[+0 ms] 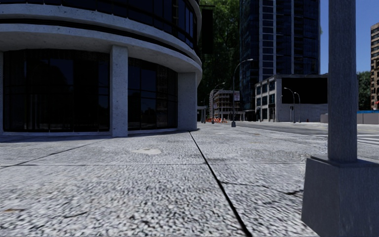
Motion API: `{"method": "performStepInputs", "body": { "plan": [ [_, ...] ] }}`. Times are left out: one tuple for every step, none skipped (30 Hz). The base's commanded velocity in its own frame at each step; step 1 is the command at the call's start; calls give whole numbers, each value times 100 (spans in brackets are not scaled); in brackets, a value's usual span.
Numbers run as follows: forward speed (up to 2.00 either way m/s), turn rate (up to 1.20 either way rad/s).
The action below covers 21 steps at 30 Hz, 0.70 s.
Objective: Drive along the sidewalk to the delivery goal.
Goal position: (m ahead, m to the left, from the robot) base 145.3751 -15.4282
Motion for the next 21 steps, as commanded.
{"method": "performStepInputs", "body": {
  "plan": [
    [115, 0],
    [116, 0],
    [116, 0],
    [116, 0],
    [116, 0],
    [116, 0],
    [116, 0],
    [118, 0],
    [118, 0],
    [121, 0],
    [127, 0],
    [133, 0],
    [135, 0],
    [136, 0],
    [137, 0],
    [137, 0],
    [139, 0],
    [141, 0],
    [143, 0],
    [143, 0],
    [144, 0]
  ]
}}
